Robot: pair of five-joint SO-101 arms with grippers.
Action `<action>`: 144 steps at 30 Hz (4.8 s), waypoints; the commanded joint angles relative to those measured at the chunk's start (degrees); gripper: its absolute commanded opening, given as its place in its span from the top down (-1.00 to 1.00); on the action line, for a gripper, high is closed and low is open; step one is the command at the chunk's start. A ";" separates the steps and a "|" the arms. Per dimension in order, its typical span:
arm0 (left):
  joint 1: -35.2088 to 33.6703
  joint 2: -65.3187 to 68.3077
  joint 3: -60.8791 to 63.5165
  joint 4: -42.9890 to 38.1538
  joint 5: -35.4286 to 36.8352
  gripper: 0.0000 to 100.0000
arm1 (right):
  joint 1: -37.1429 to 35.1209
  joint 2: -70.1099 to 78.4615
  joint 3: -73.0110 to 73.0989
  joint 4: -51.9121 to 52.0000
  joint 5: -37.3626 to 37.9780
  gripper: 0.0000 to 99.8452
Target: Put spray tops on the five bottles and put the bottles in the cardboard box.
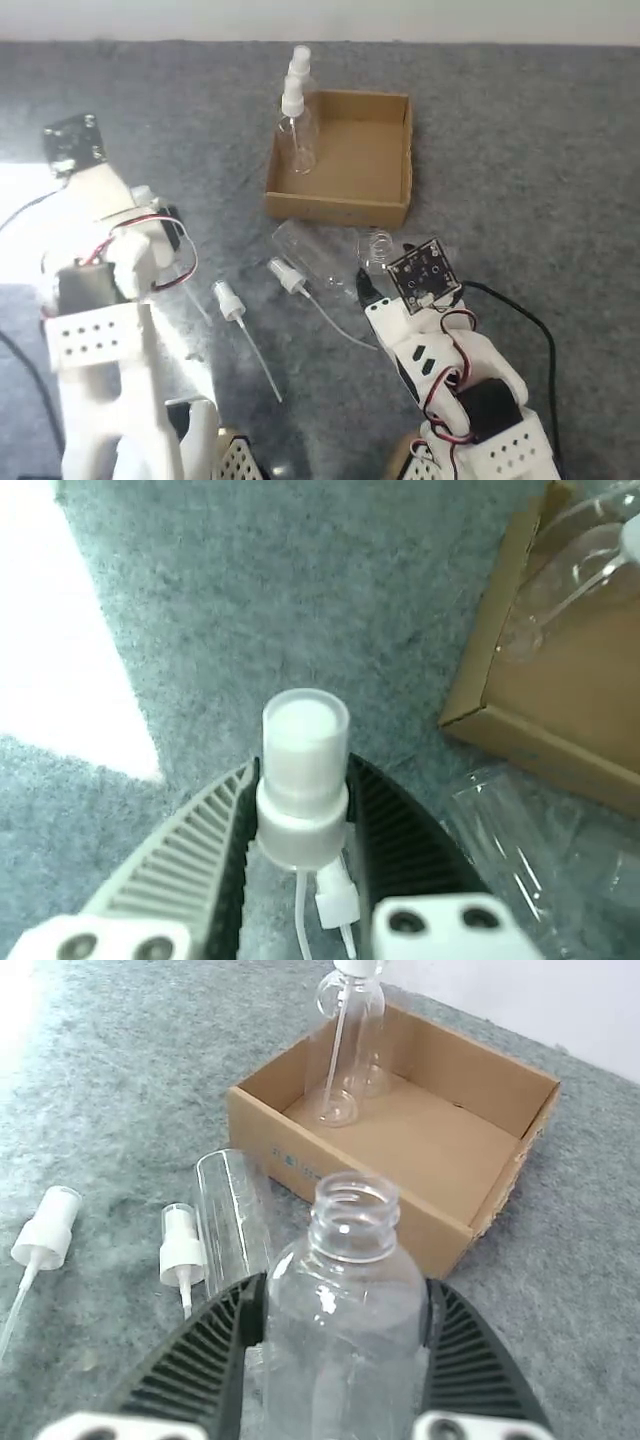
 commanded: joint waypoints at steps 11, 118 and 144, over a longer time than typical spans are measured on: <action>0.26 -19.08 -0.66 -4.40 6.24 0.90 | -4.44 -0.92 -0.79 -1.63 -0.53 0.73; 37.98 -34.90 18.15 -16.79 7.91 0.90 | -17.19 -1.01 12.75 -19.74 5.19 0.73; 38.07 -34.81 21.58 -13.89 3.52 0.86 | -14.02 -1.10 12.40 -21.23 4.75 0.73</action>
